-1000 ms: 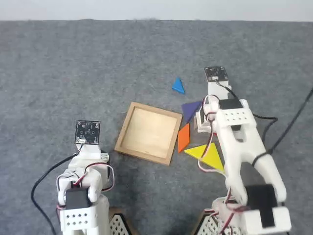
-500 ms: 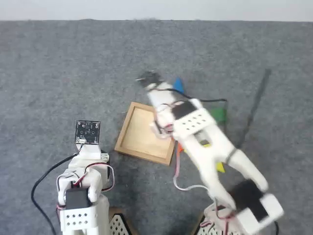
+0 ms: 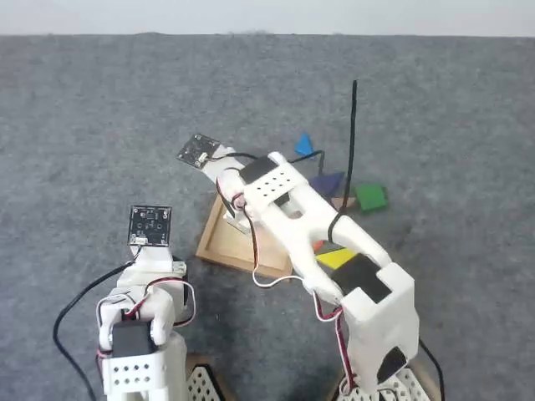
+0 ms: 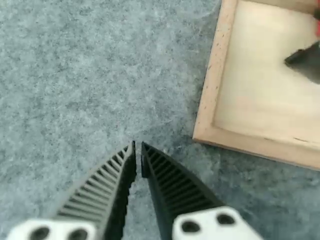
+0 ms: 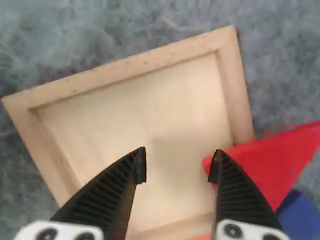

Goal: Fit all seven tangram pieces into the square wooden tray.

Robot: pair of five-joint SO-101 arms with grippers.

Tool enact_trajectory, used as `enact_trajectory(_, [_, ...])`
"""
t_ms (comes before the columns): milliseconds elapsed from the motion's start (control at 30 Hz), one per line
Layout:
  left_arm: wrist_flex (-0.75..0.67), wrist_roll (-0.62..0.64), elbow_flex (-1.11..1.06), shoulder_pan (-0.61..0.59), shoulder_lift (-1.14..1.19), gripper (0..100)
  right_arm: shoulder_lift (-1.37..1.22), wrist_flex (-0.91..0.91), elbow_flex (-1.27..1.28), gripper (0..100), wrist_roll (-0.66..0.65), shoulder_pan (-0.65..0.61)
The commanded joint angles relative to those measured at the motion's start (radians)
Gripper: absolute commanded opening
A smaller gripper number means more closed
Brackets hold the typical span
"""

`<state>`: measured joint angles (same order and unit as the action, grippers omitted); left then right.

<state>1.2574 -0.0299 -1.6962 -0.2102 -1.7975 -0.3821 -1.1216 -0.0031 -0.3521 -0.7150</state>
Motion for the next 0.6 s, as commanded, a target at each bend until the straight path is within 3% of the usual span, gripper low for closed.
enact_trajectory(0, [0.003, 0.017, 0.013, -0.002, -0.018, 2, 0.171, -0.048, -0.063, 20.2, -0.006, 0.045])
enact_trajectory(300, [0.003, 0.017, 0.013, -0.002, -0.018, 2, 0.524, -0.041, 0.118, 20.2, 0.035, 0.105])
enact_trajectory(567, [0.003, 0.017, 0.013, -0.002, -0.018, 2, 0.278, 0.188, 0.198, 20.2, 0.097, 0.323])
